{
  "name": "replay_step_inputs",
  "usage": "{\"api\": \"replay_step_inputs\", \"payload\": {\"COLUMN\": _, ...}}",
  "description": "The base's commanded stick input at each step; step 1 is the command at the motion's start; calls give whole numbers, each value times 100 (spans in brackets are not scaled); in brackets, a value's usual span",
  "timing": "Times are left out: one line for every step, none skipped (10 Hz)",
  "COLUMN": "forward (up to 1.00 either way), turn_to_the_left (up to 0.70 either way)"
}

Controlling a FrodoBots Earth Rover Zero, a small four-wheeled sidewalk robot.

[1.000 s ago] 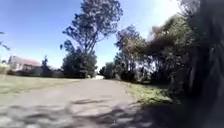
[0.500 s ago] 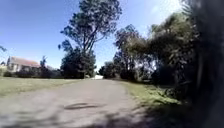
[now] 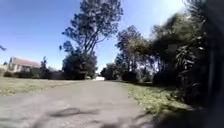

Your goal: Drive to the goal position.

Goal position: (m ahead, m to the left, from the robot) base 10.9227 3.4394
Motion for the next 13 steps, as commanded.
{"api": "replay_step_inputs", "payload": {"forward": 70, "turn_to_the_left": 0}}
{"api": "replay_step_inputs", "payload": {"forward": 70, "turn_to_the_left": 0}}
{"api": "replay_step_inputs", "payload": {"forward": 70, "turn_to_the_left": 0}}
{"api": "replay_step_inputs", "payload": {"forward": 70, "turn_to_the_left": 0}}
{"api": "replay_step_inputs", "payload": {"forward": 70, "turn_to_the_left": 0}}
{"api": "replay_step_inputs", "payload": {"forward": 70, "turn_to_the_left": 0}}
{"api": "replay_step_inputs", "payload": {"forward": 70, "turn_to_the_left": 0}}
{"api": "replay_step_inputs", "payload": {"forward": 70, "turn_to_the_left": 10}}
{"api": "replay_step_inputs", "payload": {"forward": 70, "turn_to_the_left": 23}}
{"api": "replay_step_inputs", "payload": {"forward": 70, "turn_to_the_left": 21}}
{"api": "replay_step_inputs", "payload": {"forward": 70, "turn_to_the_left": 15}}
{"api": "replay_step_inputs", "payload": {"forward": 70, "turn_to_the_left": 9}}
{"api": "replay_step_inputs", "payload": {"forward": 70, "turn_to_the_left": 3}}
